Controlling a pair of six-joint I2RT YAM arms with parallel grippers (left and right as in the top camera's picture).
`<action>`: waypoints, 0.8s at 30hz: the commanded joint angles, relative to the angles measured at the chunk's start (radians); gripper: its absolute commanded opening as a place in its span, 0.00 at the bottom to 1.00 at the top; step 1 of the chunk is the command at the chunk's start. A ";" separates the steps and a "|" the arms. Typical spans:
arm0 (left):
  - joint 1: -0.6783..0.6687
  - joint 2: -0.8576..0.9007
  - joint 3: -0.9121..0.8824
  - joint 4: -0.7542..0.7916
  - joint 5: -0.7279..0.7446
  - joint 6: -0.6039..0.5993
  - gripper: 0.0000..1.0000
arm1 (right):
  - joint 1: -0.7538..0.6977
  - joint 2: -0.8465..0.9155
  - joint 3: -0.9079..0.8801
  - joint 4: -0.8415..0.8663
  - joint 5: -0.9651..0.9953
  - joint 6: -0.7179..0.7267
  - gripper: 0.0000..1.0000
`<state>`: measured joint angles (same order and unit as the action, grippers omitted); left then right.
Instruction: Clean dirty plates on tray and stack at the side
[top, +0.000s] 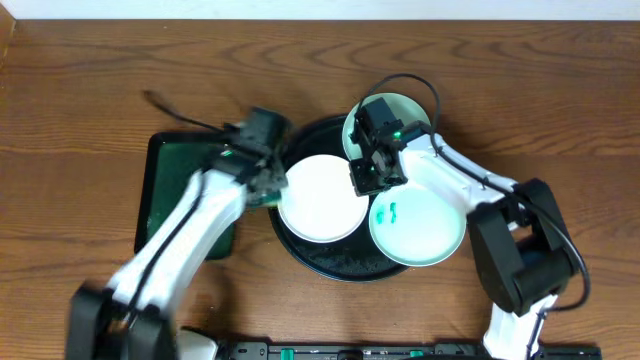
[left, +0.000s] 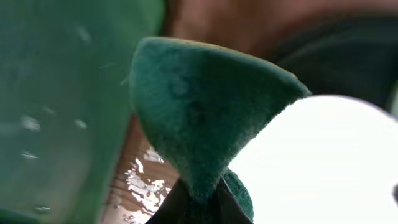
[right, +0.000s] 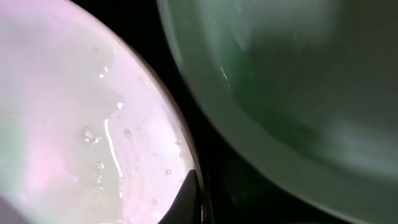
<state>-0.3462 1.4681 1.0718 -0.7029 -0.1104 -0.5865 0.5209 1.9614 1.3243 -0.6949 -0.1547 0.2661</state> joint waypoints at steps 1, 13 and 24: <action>0.005 -0.125 0.002 -0.003 -0.040 0.013 0.07 | 0.033 -0.103 0.005 0.008 0.134 -0.006 0.01; 0.256 -0.203 -0.003 -0.032 -0.039 0.053 0.07 | 0.229 -0.336 0.043 0.029 0.782 -0.225 0.01; 0.421 -0.196 -0.004 -0.054 -0.032 0.081 0.07 | 0.453 -0.365 0.043 0.332 1.223 -0.888 0.01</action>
<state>0.0620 1.2675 1.0718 -0.7555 -0.1345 -0.5220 0.9417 1.6089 1.3472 -0.3981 0.9112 -0.3607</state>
